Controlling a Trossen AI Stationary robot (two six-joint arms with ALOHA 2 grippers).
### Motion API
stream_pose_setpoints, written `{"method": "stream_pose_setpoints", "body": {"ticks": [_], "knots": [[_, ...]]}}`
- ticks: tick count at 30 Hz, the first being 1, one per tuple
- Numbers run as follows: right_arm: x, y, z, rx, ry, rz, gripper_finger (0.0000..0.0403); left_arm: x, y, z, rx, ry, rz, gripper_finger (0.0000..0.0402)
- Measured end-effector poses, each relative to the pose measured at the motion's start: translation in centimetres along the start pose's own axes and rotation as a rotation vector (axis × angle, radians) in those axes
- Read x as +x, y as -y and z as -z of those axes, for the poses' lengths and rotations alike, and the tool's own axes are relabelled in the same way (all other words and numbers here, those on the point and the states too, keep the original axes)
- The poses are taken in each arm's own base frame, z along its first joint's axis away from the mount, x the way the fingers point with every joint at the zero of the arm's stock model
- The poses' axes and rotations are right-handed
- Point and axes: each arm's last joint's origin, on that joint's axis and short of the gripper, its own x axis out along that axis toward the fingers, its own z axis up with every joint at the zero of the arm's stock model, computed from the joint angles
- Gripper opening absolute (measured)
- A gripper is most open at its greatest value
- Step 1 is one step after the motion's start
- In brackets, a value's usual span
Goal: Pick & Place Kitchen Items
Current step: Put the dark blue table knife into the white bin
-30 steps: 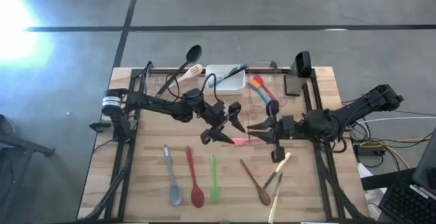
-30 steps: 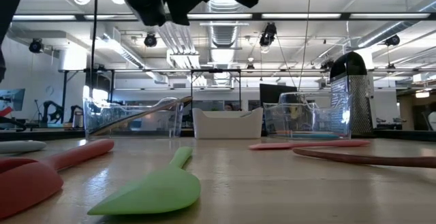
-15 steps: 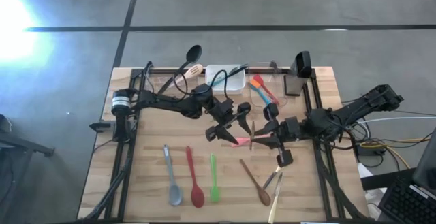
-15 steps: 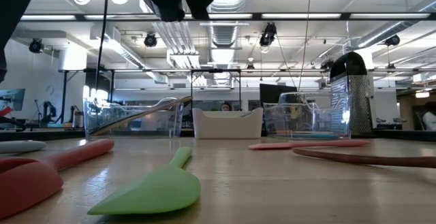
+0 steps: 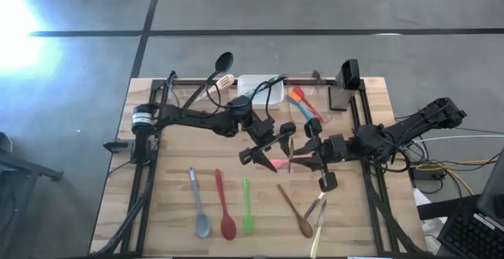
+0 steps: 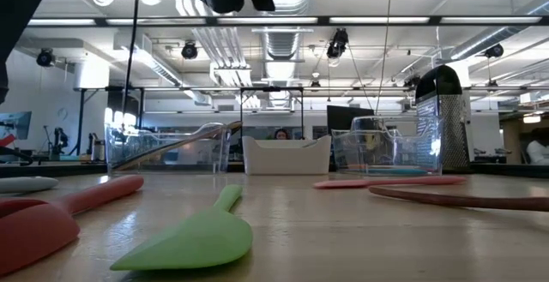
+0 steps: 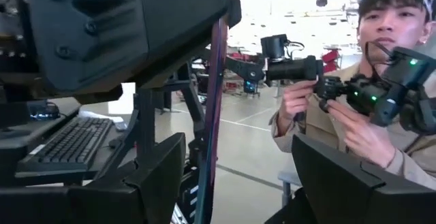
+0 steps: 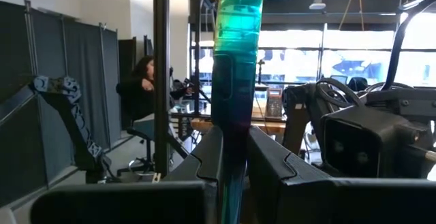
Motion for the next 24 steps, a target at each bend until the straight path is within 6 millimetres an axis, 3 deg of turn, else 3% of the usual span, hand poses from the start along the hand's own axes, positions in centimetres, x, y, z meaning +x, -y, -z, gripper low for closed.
{"method": "stream_pose_setpoints", "body": {"ticks": [7, 11, 15, 22, 24], "knots": [[0.00, -0.02, 0.01, 0.000, -0.001, -0.001, 0.0029, 0.91, -0.50, 0.24, -0.008, -0.008, 0.037, 0.0269], [0.00, -0.02, 0.01, -0.001, -0.001, -0.001, 0.0029, 0.93, -0.50, 0.11, 0.005, -0.002, 0.034, 0.0242], [0.00, -0.02, 0.01, -0.005, -0.002, 0.000, 0.0029, 1.04, -0.48, 0.14, 0.021, 0.004, 0.019, 0.0182], [0.00, -0.03, 0.08, -0.012, -0.004, -0.003, 0.0028, 1.12, -0.51, 0.17, 0.051, 0.010, -0.003, 0.0029], [0.00, -0.03, 0.09, -0.015, -0.005, -0.001, 0.0012, 1.17, -0.45, 0.17, 0.056, 0.009, 0.005, 0.0017]]}}
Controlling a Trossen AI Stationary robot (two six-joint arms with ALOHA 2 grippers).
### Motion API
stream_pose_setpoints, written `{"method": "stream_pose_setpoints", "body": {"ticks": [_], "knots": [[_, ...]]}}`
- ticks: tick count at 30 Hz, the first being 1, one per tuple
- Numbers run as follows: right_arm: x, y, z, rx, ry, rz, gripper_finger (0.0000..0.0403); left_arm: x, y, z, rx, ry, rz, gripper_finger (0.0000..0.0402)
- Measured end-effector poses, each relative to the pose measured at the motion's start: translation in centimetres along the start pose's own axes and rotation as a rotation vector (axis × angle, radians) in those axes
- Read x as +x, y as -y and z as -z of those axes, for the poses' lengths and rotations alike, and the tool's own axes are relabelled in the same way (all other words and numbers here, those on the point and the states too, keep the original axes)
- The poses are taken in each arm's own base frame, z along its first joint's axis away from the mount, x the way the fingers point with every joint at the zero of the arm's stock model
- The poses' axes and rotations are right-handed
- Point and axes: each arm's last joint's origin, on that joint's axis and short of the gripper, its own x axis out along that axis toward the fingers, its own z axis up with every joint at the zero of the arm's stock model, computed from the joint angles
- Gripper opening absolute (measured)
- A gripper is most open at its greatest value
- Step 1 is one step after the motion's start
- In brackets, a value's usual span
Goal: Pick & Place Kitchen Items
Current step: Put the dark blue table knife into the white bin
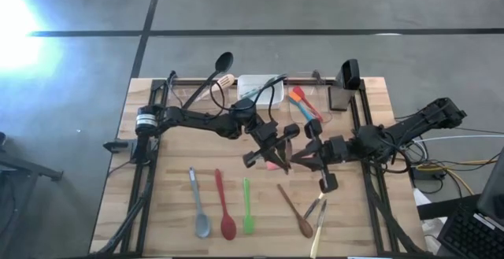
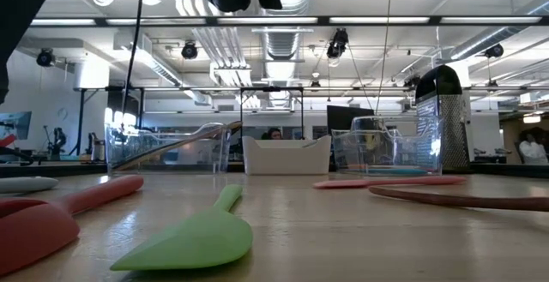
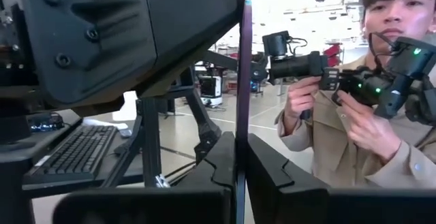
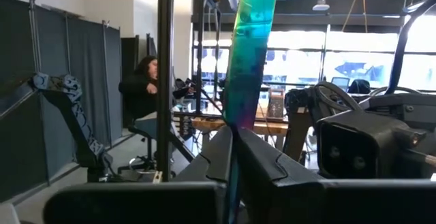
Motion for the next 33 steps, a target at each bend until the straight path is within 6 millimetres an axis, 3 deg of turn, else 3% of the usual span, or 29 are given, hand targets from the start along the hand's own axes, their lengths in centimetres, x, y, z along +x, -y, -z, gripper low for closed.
{"method": "stream_pose_setpoints", "body": {"ticks": [13, 18, 22, 27, 33], "knots": [[-0.2, 0.0, -0.2, 0.042, 0.000, 0.003, 0.0006, 0.1, 0.1, 0.0, -0.011, -0.002, 0.011, 0.0017], [-2.1, -0.2, -1.8, 0.078, -0.016, -0.014, 0.0007, -0.4, 0.0, -0.1, -0.053, -0.005, 0.005, 0.0017], [-4.3, -0.3, -2.1, 0.104, -0.121, 0.079, 0.0008, -1.3, -0.2, -0.6, -0.100, -0.013, 0.005, 0.0017], [-6.7, -0.3, -1.2, 0.194, -0.278, 0.319, 0.0008, -3.7, -1.3, -0.9, -0.211, -0.079, -0.076, 0.0017], [-8.0, -0.6, 0.4, 0.228, -0.397, 0.430, 0.0008, -9.2, -3.9, 0.2, -0.376, -0.232, -0.357, 0.0017]]}}
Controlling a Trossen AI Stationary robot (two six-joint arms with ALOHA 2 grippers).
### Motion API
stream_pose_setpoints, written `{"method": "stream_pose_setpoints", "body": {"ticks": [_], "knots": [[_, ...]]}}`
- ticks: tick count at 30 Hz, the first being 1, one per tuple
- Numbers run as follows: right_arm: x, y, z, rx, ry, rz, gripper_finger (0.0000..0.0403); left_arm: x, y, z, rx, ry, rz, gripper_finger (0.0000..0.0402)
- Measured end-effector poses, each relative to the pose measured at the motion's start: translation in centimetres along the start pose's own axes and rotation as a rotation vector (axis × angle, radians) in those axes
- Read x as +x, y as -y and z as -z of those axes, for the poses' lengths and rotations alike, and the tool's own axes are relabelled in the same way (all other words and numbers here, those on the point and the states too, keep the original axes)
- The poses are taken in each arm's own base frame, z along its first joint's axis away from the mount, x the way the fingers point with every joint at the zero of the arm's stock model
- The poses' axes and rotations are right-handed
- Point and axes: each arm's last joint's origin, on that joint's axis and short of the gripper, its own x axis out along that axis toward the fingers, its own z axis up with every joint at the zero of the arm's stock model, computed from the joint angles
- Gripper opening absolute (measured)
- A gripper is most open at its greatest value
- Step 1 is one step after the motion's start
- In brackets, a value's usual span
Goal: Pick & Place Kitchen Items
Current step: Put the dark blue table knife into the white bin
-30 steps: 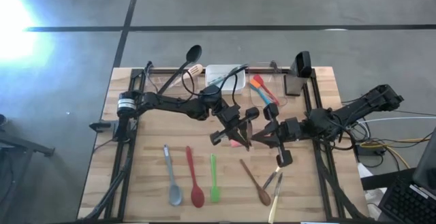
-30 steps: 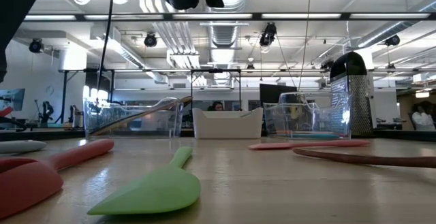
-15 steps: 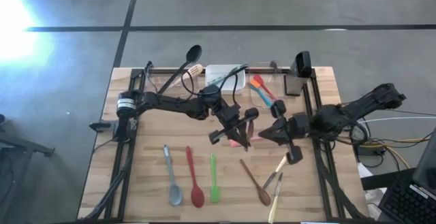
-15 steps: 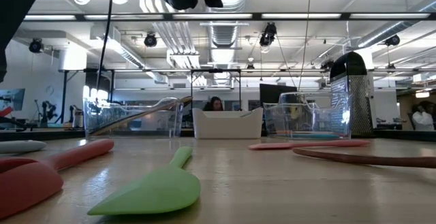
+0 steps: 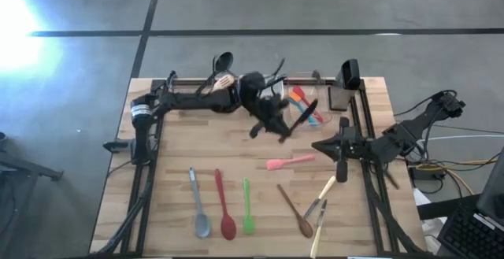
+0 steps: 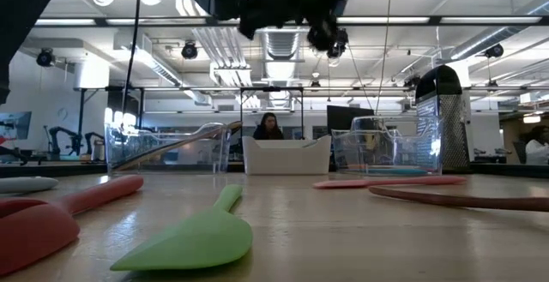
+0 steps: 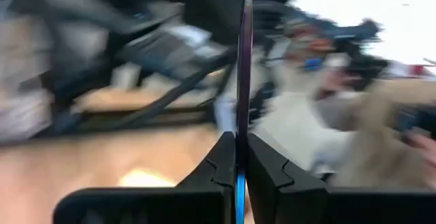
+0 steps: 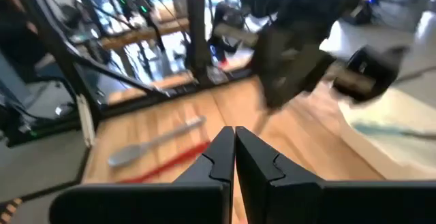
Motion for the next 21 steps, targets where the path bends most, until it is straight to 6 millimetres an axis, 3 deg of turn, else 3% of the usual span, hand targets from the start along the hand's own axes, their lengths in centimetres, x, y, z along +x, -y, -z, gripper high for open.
{"method": "stream_pose_setpoints", "body": {"ticks": [5, 13, 17, 21], "knots": [[0.1, 0.6, 1.4, -0.008, -0.067, 0.064, 0.0008, -4.5, -3.0, 0.2, -0.072, -0.143, -0.351, 0.0017], [0.4, 0.9, 2.7, -0.040, -0.103, 0.084, 0.0008, -10.8, -5.4, -1.4, -0.093, -0.248, -0.784, 0.0017], [0.4, 1.0, 2.8, -0.045, -0.106, 0.086, 0.0008, -13.4, -6.3, -1.3, -0.068, -0.286, -0.923, 0.0017], [0.5, 1.1, 3.3, -0.056, -0.116, 0.090, 0.0008, -14.6, -6.8, -0.7, -0.043, -0.338, -0.973, 0.0017]]}}
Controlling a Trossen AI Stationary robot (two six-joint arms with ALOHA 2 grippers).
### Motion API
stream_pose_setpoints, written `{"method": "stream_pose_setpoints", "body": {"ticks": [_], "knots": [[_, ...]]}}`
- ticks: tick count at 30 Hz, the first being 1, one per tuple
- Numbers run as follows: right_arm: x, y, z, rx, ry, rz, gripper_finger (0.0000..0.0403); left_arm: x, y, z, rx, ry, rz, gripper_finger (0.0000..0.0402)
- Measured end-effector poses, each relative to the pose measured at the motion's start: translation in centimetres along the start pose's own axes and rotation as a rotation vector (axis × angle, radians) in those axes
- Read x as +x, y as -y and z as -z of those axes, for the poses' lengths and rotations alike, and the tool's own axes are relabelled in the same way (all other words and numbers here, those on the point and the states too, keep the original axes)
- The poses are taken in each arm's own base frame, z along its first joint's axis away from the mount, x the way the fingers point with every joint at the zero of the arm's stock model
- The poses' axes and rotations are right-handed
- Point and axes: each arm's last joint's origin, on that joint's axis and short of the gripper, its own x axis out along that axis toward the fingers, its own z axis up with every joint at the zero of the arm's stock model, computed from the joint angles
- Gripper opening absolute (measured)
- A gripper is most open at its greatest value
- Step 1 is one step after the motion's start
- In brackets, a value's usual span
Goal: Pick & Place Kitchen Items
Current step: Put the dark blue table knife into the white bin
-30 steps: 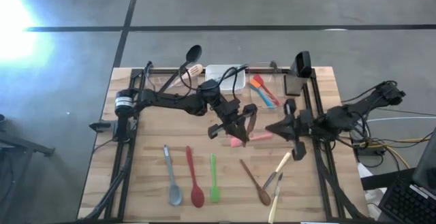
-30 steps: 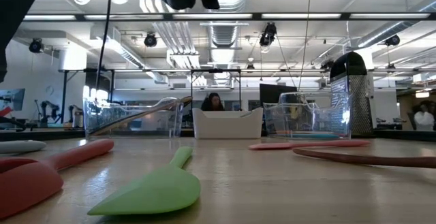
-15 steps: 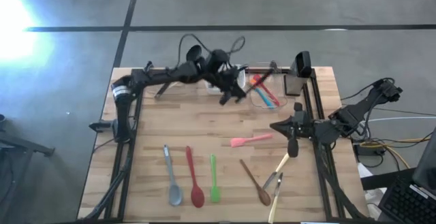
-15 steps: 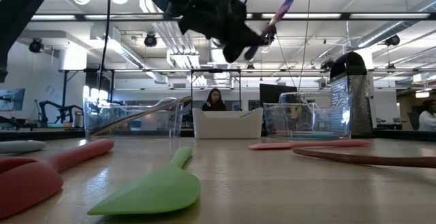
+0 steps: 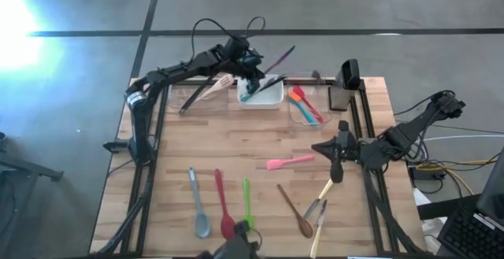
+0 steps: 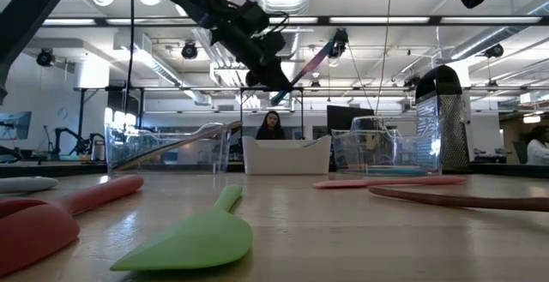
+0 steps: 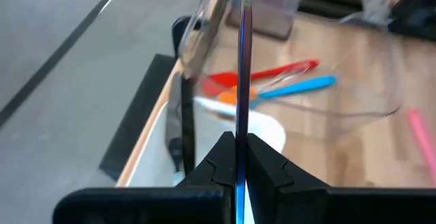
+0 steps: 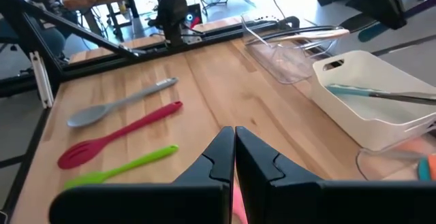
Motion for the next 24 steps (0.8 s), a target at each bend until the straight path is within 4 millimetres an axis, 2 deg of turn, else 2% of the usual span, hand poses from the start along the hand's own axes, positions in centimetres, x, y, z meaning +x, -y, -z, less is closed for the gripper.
{"method": "stream_pose_setpoints", "body": {"ticks": [5, 12, 17, 24], "knots": [[0.3, 0.1, 0.8, -0.010, -0.016, 0.010, 0.0008, 0.8, -0.3, 1.0, 0.012, -0.055, -0.015, 0.0017], [0.6, 0.4, 1.7, 0.038, -0.032, 0.026, 0.0008, 3.5, -1.0, 2.8, -0.032, -0.132, -0.054, 0.0017], [0.6, 0.4, 1.8, 0.057, -0.032, 0.029, 0.0008, 5.7, -1.3, 4.7, -0.071, -0.201, -0.060, 0.0017], [0.6, 0.4, 1.8, 0.061, -0.032, 0.029, 0.0008, 7.7, -1.6, 6.7, -0.120, -0.285, -0.078, 0.0017]]}}
